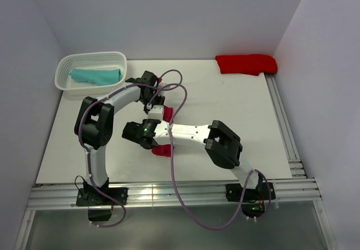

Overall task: Roll the t-shirts
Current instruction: Roll the tshirt

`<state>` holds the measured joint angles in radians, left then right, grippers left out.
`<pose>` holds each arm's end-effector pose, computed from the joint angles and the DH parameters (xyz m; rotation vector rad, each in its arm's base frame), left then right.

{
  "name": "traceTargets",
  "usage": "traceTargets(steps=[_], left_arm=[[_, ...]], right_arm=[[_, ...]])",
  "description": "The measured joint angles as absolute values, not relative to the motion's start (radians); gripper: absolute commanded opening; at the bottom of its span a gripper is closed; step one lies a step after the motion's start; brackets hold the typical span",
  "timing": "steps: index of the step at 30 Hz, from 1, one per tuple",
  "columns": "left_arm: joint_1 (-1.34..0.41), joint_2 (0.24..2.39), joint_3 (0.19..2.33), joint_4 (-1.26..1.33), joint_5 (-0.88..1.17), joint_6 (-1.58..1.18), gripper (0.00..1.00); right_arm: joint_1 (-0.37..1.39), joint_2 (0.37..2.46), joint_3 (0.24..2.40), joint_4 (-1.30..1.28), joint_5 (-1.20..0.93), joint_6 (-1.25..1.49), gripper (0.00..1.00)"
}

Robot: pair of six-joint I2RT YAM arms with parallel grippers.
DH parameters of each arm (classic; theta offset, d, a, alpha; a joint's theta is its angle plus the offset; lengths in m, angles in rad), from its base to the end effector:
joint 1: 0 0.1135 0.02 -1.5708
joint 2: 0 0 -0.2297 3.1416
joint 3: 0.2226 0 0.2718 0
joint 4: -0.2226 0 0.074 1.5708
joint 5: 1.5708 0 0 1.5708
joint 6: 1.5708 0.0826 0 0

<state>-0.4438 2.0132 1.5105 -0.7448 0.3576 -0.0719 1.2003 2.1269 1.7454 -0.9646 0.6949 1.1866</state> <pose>0.3738 -0.2097 0.1024 0.6110 2.7923 -0.6181 0.2087 0.3912 0.1316 0.0822 2.4168 -0.0690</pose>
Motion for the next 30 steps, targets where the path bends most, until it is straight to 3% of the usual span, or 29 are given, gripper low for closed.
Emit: traceTargets(steps=[12, 18, 21, 27, 30], left_arm=[[-0.448, 2.021, 1.523, -0.756, 0.350, -0.072, 0.17], [-0.449, 2.026, 1.531, -0.765, 0.350, -0.071, 0.22], [-0.449, 2.029, 1.538, -0.772, 0.350, -0.068, 0.28], [-0.449, 2.043, 1.561, -0.786, 0.350, -0.052, 0.61], [-0.448, 2.043, 1.575, -0.789, 0.358, -0.038, 0.70]], right_arm=[[1.213, 2.183, 1.800, -0.987, 0.714, 1.158, 0.60], [1.209, 2.233, 1.797, -0.987, 0.709, 1.159, 0.54], [1.208, 2.233, 1.782, -0.976, 0.707, 1.161, 0.50], [1.205, 2.165, 1.653, -0.852, 0.698, 1.163, 0.41], [1.188, 2.082, 1.523, -0.719, 0.660, 1.166, 0.41]])
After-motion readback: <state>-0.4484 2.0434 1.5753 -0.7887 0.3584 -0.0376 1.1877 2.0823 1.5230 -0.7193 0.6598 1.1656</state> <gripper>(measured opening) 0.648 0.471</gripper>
